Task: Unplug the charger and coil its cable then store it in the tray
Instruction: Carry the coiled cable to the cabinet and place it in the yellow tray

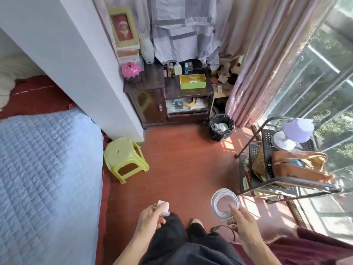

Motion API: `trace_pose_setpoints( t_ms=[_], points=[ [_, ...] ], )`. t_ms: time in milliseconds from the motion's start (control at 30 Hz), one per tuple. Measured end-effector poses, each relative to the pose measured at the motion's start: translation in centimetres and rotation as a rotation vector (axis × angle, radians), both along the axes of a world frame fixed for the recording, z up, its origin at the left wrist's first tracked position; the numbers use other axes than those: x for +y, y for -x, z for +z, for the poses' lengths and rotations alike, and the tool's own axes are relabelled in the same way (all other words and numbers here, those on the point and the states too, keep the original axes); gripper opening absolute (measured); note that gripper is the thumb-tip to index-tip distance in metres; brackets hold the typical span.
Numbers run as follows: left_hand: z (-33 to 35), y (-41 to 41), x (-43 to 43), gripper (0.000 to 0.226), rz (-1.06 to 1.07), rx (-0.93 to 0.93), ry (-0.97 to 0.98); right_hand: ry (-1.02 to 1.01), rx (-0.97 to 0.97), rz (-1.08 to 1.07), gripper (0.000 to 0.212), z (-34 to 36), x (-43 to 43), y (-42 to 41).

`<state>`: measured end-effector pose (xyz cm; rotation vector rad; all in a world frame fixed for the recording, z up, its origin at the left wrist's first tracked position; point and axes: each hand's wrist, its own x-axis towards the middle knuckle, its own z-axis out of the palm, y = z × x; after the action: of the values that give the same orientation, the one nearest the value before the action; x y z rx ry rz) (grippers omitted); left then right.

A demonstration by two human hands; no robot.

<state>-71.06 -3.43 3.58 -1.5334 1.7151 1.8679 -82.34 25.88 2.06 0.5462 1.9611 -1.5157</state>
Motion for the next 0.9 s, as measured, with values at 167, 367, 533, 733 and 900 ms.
trace_pose_setpoints(
  t_ms=[167,367,533,733,900],
  points=[
    [-0.3,5.1,-3.8,0.014,0.134,-0.012,-0.06,0.016,0.014,0.08,0.034,0.1,-4.6,7.4],
    [-1.2,13.0,-10.8,0.017,0.173,-0.035,-0.114,-0.001,0.093,0.091,0.025,0.0,-10.2,15.2],
    [-1.1,20.9,-17.0,0.024,0.115,-0.03,-0.081,0.023,0.092,-0.036,0.021,-0.1,-13.9,21.2],
    [0.4,31.2,-20.6,0.051,-0.056,0.046,-0.035,0.064,0.074,-0.148,0.023,-0.3,-16.2,27.3],
    [0.0,39.6,-20.8,0.046,-0.114,0.061,-0.025,0.131,0.044,-0.207,0.027,-0.5,-17.4,34.6]
  ],
)
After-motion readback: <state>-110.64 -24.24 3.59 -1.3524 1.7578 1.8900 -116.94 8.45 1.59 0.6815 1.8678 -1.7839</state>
